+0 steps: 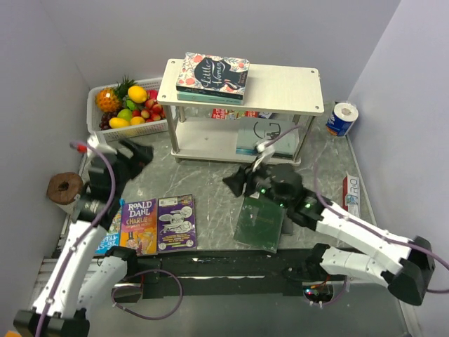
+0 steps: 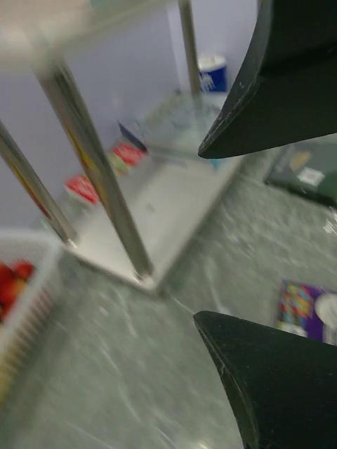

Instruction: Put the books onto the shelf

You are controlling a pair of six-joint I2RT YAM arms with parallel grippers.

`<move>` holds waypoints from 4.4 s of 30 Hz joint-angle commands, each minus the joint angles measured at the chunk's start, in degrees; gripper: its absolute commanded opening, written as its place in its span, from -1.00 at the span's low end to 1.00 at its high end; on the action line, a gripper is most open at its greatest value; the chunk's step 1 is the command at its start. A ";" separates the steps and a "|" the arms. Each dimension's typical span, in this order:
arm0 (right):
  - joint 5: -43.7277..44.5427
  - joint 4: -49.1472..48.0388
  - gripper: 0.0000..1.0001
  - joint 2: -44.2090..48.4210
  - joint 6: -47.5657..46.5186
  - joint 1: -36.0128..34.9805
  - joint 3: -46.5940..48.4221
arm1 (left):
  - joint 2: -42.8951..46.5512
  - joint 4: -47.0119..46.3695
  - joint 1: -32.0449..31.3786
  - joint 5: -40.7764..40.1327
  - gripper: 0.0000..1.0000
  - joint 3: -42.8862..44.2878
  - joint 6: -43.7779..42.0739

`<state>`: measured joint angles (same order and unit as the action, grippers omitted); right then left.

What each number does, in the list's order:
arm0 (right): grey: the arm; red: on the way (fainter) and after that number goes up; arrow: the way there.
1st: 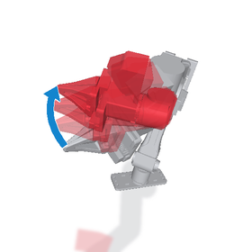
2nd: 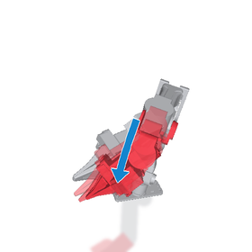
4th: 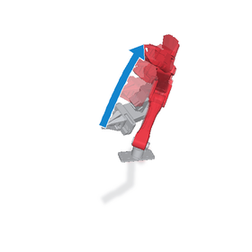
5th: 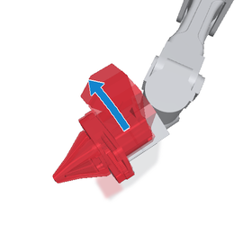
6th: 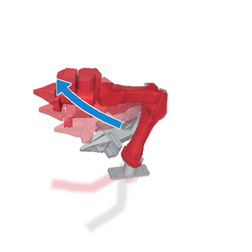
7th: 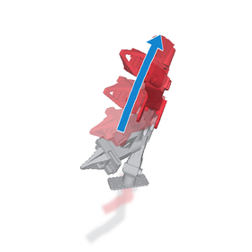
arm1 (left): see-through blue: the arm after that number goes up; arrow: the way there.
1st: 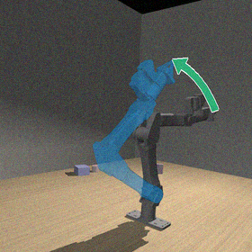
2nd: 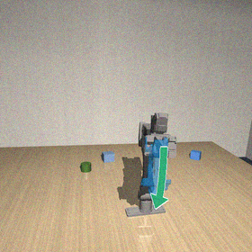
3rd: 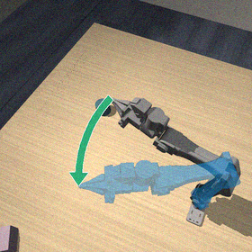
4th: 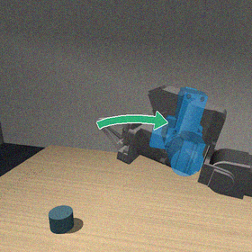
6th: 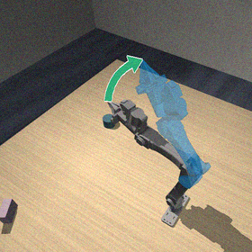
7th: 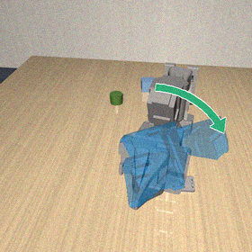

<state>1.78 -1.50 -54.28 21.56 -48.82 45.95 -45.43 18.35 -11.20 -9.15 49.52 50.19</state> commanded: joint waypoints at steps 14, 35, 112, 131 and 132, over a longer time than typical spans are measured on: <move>-17.78 -13.09 0.64 -34.39 18.60 -5.50 -0.52 | 7.20 9.87 -3.21 7.48 0.91 -26.21 15.72; -23.14 -21.08 0.29 -51.63 22.99 -6.55 3.27 | 4.12 -10.17 -3.48 19.17 -0.18 -46.44 18.89; -16.89 -3.90 -1.00 -30.39 17.39 -3.30 -3.25 | -14.72 -1.85 -23.69 1.70 -0.44 -26.69 13.45; -57.33 21.54 -1.00 -14.80 1.46 11.11 14.60 | 6.14 -29.69 -15.08 44.74 0.96 -22.19 2.71; -57.85 20.93 -1.00 -14.80 2.16 11.29 14.43 | 6.58 -29.86 -14.82 45.44 0.96 -22.01 3.15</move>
<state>-46.68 23.59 -70.04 22.57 -37.74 58.24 -40.21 -4.16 -26.24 25.19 26.96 52.18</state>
